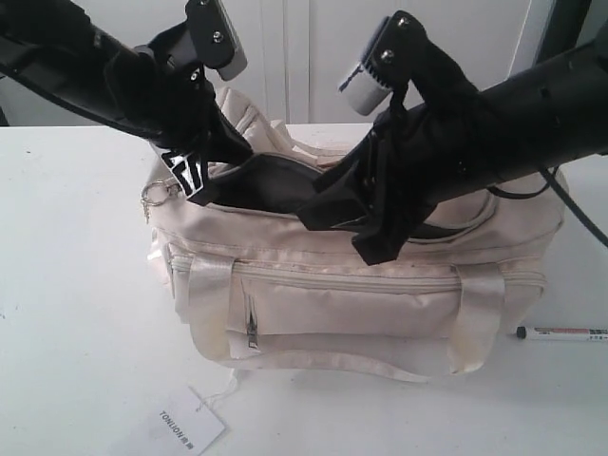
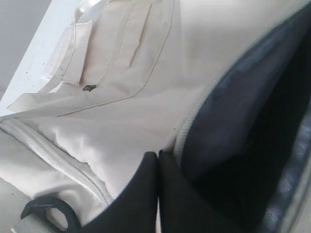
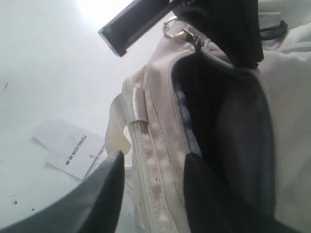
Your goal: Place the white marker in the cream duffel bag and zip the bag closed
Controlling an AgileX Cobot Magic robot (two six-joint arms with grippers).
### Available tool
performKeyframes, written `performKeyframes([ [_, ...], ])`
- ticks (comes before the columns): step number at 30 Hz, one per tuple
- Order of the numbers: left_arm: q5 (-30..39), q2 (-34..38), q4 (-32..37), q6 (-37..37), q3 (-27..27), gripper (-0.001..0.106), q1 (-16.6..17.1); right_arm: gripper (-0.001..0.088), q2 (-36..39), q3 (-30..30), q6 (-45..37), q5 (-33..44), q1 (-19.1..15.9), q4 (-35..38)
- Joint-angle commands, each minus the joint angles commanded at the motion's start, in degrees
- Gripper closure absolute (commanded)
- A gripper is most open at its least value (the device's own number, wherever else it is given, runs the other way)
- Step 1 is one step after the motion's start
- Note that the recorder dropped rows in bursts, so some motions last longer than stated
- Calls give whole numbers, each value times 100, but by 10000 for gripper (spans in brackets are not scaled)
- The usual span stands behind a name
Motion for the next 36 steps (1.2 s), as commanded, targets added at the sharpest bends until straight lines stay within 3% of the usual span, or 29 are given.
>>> performKeyframes([
  [5,-5,-10,-181,0,0,1053,0,484,164,0,-708,-14,0,571],
  [18,-16,-10,-633,0,0,1053,0,484,962,0,-719,268,0,1668],
  [33,-5,-10,-818,0,0,1053,0,486,1386,0,-719,306,0,1712],
  [36,-5,-10,-818,0,0,1053,0,521,1396,0,-719,306,0,1712],
])
